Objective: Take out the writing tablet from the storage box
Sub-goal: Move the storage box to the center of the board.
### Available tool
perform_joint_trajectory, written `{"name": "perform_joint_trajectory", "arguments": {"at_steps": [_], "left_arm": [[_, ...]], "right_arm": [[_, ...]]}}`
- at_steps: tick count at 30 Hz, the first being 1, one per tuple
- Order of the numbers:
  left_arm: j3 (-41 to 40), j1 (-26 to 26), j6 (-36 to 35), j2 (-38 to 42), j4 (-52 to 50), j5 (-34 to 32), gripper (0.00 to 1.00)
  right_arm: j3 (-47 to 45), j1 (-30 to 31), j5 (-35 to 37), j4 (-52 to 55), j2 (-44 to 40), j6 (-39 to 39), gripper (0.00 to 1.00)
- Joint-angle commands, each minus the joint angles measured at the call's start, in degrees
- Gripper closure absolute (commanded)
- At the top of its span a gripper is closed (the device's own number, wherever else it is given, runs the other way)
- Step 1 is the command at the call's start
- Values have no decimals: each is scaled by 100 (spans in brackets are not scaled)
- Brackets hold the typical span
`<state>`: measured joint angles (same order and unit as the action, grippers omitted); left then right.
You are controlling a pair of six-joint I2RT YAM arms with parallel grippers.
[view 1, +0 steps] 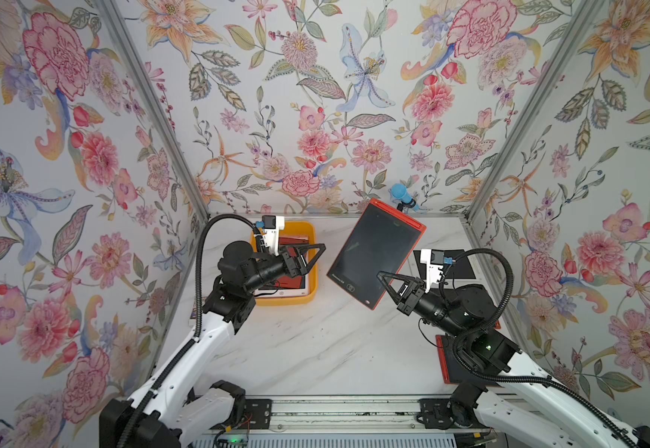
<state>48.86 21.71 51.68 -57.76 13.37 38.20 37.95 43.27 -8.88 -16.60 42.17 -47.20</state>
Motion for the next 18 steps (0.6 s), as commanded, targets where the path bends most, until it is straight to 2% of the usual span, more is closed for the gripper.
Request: {"name": "perform_joint_trajectory", "arguments": {"at_steps": [1, 6, 10, 18], "left_arm": [[-738, 270, 4, 517, -213, -869, 3], [-1741, 774, 897, 854, 1104, -1267, 3], [-1749, 1081, 1143, 600, 1697, -1334, 3], [-1679, 1357, 1524, -276, 2791, -1262, 3]], "right_arm": [[-341, -27, 923, -757, -141, -424, 96], [-729, 8, 1233, -1885, 177, -1026, 96], [-876, 108, 1411, -2585, 502, -1392, 96], [-869, 369, 1730, -2850, 860, -1702, 96]]}}
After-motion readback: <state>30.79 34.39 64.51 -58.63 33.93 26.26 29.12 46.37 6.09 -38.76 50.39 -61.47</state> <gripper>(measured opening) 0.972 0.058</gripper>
